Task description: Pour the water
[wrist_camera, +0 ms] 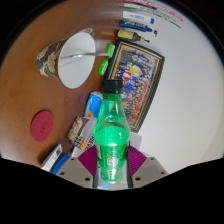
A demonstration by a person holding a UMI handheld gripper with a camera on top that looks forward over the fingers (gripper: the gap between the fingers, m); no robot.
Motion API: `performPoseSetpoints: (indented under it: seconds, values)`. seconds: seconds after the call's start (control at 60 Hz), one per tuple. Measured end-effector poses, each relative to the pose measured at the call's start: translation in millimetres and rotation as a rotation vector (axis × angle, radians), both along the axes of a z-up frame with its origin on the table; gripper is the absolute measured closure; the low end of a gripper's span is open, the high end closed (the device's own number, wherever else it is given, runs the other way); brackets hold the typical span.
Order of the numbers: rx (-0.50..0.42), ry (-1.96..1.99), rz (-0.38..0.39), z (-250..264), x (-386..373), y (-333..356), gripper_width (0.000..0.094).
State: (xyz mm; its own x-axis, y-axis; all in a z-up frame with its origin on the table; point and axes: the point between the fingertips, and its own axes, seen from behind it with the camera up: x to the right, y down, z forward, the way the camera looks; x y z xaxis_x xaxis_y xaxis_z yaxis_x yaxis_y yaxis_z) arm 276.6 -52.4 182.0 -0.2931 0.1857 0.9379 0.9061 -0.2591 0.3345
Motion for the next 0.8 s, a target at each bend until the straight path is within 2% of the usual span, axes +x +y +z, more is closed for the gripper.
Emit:
performPoseSetpoints:
  seconds: [0.2,0.45,0.6,0.8]
  values:
    - [-0.041,-0.213,0.071,0.9,-21.3,6.6,0.0548]
    - [-0.066,-0.209,0.048,-1.1,-25.3,-0.1,0.0549]
    - [-0.024,-0.024,0.026,13.3,-26.9,-8.9,0.055]
    - [0.072,0.529,-0.055,40.6,-21.2,-23.3,0.0551]
